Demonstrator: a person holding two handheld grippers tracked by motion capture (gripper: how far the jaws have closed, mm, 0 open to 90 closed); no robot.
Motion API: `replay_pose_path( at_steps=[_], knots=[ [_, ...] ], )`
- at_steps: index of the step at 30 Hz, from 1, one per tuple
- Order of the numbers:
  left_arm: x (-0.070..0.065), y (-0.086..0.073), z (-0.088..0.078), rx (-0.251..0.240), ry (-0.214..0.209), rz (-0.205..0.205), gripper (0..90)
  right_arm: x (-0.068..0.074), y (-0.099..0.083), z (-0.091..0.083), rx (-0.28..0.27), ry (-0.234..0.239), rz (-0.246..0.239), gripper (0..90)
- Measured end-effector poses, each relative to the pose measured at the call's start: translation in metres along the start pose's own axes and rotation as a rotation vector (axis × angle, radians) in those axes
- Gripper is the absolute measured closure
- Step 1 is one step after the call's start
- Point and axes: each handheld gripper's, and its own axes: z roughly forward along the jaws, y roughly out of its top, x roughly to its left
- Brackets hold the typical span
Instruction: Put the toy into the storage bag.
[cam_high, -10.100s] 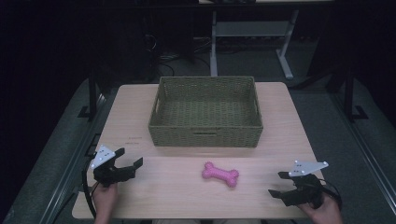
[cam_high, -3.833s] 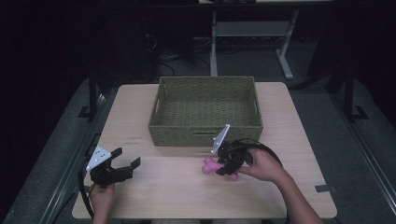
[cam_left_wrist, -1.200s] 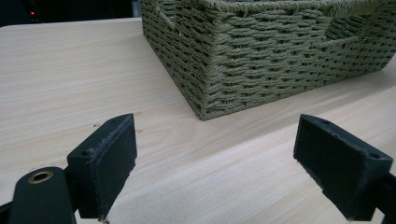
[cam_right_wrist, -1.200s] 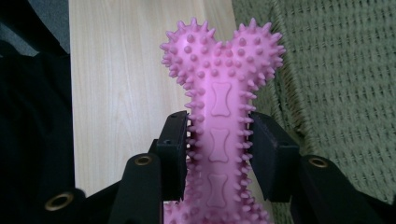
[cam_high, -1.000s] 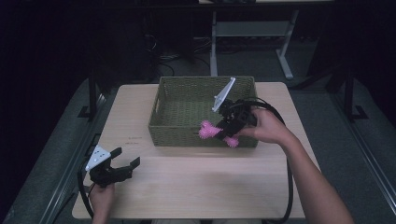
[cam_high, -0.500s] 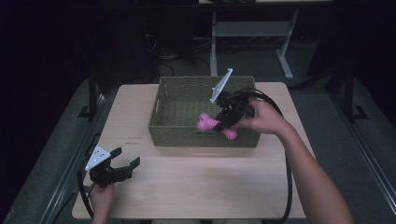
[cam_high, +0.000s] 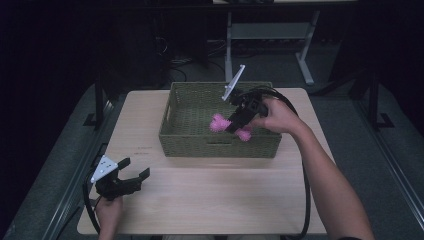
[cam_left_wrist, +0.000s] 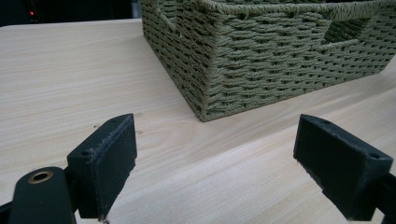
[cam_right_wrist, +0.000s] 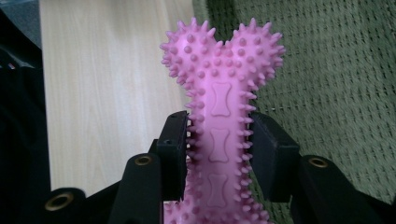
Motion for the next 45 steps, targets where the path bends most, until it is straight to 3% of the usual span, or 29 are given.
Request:
replay_pose_path(
  at_steps=[12, 25, 45],
  knots=[
    [0.0, 0.0, 0.0, -0.001, -0.001, -0.001, 12.8, -0.025, 0.003, 0.005, 0.032, -0.014, 0.029, 58.4],
    [0.001, 0.0, 0.0, -0.001, -0.001, -0.001, 12.8, -0.051, -0.002, 0.023, 0.051, 0.002, 0.07, 58.3],
    [0.002, 0.0, -0.001, -0.002, -0.002, -0.001, 12.8, -0.07, -0.005, 0.045, 0.071, 0.016, 0.108, 58.2]
  ],
)
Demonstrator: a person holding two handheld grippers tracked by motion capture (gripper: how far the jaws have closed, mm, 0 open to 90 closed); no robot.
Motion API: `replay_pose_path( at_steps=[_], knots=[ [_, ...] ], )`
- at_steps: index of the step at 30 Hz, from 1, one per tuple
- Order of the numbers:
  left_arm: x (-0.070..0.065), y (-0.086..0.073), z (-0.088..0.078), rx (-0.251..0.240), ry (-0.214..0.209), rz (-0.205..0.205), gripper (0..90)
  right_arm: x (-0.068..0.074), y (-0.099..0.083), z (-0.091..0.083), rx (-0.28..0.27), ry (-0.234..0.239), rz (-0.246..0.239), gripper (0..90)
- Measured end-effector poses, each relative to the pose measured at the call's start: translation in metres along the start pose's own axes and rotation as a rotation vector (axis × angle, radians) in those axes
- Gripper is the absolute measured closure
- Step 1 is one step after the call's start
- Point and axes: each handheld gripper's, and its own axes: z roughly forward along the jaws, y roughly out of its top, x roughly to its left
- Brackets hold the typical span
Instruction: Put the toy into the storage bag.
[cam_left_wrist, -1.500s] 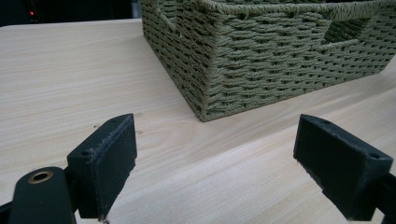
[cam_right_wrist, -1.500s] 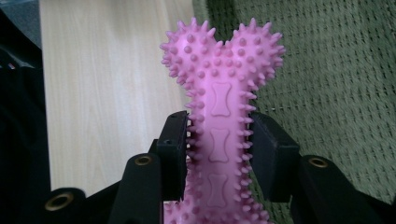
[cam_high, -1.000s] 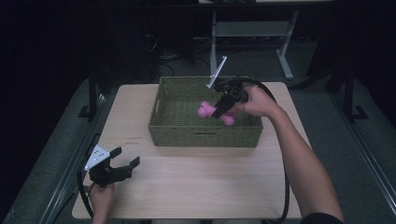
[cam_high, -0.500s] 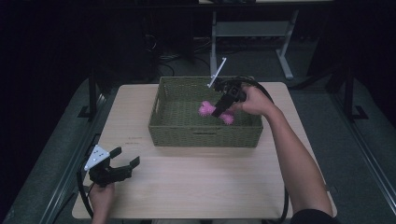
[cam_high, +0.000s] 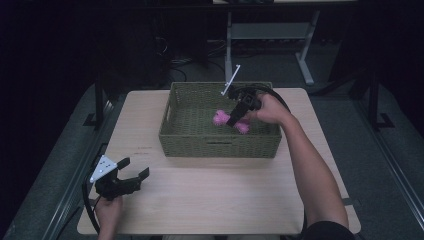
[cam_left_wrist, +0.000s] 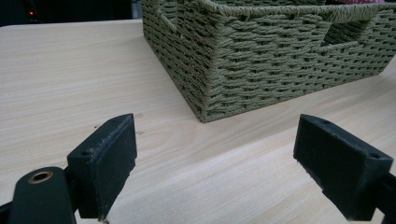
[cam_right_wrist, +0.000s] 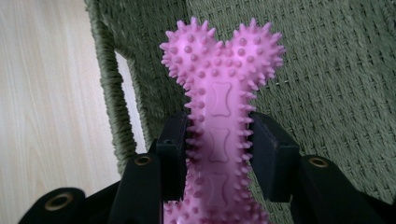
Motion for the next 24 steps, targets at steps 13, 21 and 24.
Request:
replay_pose_path(
  at_steps=[13, 21, 24],
  knots=[
    [0.0, 0.0, 0.0, -0.001, 0.0, -0.001, 12.8, -0.006, -0.002, 0.014, 0.01, 0.012, 0.009, 58.2],
    [0.0, 0.0, 0.0, 0.003, 0.0, 0.0, 12.8, -0.009, -0.003, 0.022, 0.02, 0.022, 0.013, 58.1],
    [0.0, 0.0, 0.001, 0.002, 0.0, -0.002, 12.8, -0.01, -0.003, 0.027, 0.021, 0.031, 0.013, 58.1]
  ],
)
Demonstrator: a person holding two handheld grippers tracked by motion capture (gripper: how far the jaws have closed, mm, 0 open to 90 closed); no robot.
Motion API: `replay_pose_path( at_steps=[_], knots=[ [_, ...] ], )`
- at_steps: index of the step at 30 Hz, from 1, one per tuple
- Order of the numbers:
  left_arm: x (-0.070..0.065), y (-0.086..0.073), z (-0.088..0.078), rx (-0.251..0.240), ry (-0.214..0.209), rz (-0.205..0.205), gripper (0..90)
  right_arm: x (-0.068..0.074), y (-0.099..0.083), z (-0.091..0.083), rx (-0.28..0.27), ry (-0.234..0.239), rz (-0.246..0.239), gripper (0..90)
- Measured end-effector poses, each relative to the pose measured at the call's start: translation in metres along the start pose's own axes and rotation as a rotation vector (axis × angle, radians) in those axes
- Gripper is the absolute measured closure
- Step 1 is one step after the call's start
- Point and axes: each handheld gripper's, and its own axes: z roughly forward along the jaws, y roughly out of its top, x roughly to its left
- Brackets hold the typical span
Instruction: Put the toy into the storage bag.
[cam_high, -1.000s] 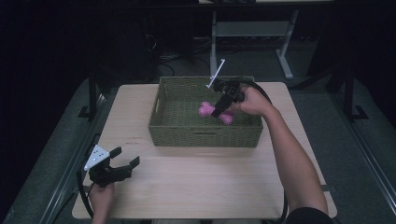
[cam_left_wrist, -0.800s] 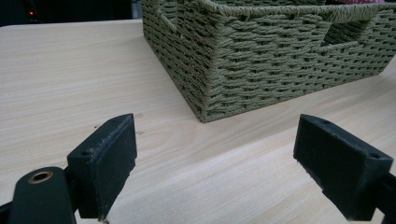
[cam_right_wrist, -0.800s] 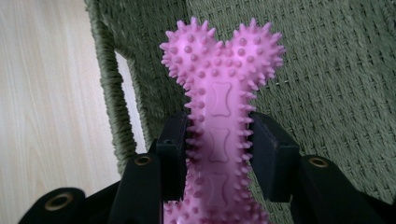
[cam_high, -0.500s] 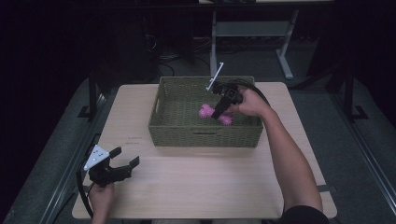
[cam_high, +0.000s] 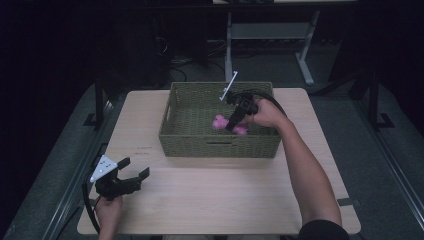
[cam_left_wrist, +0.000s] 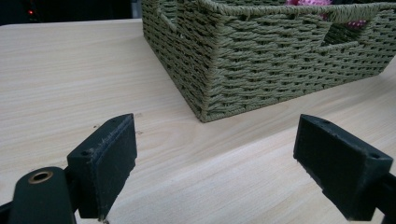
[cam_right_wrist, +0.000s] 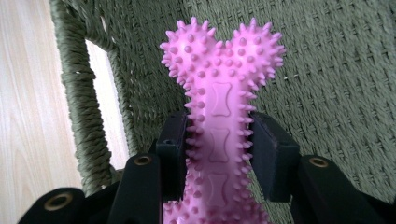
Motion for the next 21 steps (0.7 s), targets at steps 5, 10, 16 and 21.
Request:
replay_pose_path(
  at_steps=[5, 10, 16, 21],
  knots=[
    [-0.0001, 0.0, 0.0002, 0.001, 0.001, -0.004, 12.8, -0.0011, -0.0008, 0.0037, 0.005, 0.006, 0.006, 58.1],
    [-0.0009, 0.0003, 0.0011, 0.001, 0.0, -0.002, 12.8, -0.0014, -0.0014, 0.0051, 0.012, 0.005, 0.011, 57.9],
    [-0.0012, 0.0002, 0.0012, 0.002, 0.002, -0.002, 12.8, -0.0015, -0.0023, 0.0069, 0.02, 0.003, 0.008, 57.9],
    [-0.0009, 0.0002, 0.0012, -0.001, 0.002, -0.003, 12.8, -0.0023, -0.0027, 0.0098, 0.025, 0.013, 0.012, 57.9]
  ],
)
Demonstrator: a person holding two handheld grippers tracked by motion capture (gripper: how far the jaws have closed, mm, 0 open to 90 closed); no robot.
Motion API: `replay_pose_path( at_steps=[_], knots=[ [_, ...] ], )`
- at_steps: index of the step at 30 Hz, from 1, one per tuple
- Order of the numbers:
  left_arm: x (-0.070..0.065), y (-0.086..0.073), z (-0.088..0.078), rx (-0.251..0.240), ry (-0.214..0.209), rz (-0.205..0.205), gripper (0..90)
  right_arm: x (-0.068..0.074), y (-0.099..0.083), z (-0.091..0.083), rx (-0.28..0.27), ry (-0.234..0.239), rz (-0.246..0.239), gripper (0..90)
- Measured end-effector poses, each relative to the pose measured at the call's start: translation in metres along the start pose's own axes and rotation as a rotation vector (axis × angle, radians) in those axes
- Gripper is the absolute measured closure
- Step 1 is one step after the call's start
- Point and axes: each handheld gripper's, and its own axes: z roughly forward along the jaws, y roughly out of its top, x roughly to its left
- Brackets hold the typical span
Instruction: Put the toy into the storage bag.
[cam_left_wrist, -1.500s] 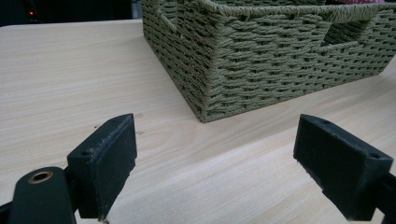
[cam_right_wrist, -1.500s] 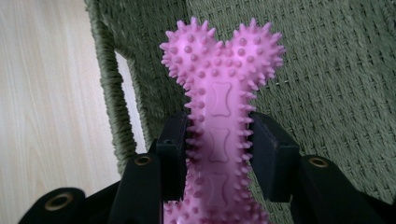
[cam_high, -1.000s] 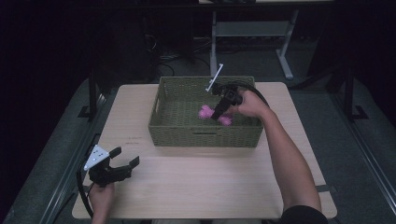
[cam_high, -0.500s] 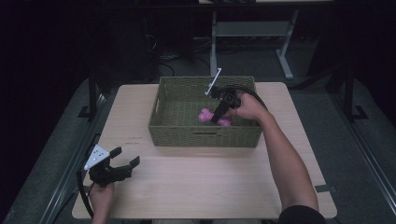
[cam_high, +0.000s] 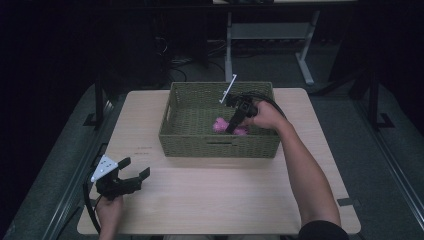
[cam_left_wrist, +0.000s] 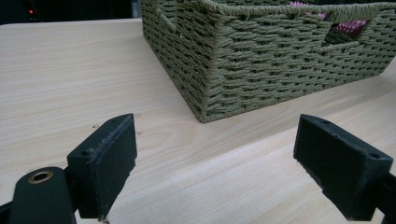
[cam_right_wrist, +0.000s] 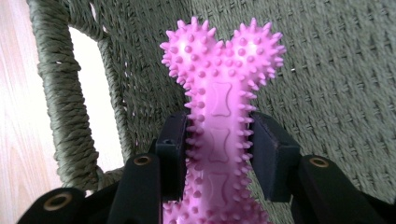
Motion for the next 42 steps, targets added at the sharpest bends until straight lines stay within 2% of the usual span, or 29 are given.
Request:
replay_pose_path(
  at_steps=[17, 22, 31, 34, 42],
  knots=[
    [0.001, 0.0, -0.001, 0.001, 0.001, 0.006, 12.8, -0.001, 0.004, 0.008, 0.021, 0.001, 0.005, 57.3],
    [0.002, 0.0, -0.002, 0.001, 0.002, 0.006, 12.8, -0.001, 0.004, 0.01, 0.021, 0.002, 0.011, 53.2],
    [0.001, 0.0, -0.002, 0.005, 0.0, 0.008, 12.8, 0.003, 0.001, -0.004, -0.01, -0.019, 0.017, 49.8],
    [0.0, 0.0, -0.002, -0.001, 0.001, 0.005, 12.8, 0.007, -0.002, -0.012, -0.048, -0.02, 0.028, 48.0],
    [0.0, -0.001, -0.001, 0.006, -0.002, 0.007, 12.8, 0.011, -0.011, -0.023, -0.076, -0.029, 0.037, 44.2]
  ],
)
